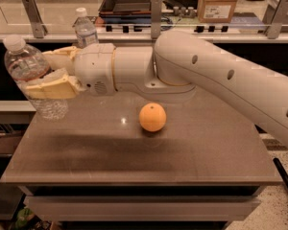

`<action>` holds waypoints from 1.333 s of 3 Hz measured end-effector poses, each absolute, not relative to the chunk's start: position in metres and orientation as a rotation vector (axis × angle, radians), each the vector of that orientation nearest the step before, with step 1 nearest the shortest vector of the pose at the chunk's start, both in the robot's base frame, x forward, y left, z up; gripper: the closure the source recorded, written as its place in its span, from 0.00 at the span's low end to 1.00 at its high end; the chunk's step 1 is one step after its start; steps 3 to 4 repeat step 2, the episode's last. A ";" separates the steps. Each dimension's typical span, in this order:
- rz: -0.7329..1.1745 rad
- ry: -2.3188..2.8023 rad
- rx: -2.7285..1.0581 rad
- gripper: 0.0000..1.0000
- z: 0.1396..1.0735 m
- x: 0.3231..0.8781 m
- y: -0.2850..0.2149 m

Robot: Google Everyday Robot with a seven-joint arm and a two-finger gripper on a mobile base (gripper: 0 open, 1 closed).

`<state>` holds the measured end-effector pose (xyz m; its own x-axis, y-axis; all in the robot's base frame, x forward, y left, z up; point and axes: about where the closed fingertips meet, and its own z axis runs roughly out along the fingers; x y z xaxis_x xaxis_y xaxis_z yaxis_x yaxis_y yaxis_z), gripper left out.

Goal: Pick water bottle

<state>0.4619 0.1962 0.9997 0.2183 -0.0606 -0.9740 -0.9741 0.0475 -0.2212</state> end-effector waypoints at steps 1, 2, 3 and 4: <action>0.927 1.070 -1.321 1.00 1.031 0.471 0.188; 0.927 1.070 -1.321 1.00 1.031 0.471 0.188; 0.927 1.070 -1.321 1.00 1.031 0.471 0.188; 0.927 1.070 -1.321 1.00 1.031 0.471 0.188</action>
Offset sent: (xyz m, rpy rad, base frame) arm 0.0173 -0.0141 0.0433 -0.0076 -0.0822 -0.0216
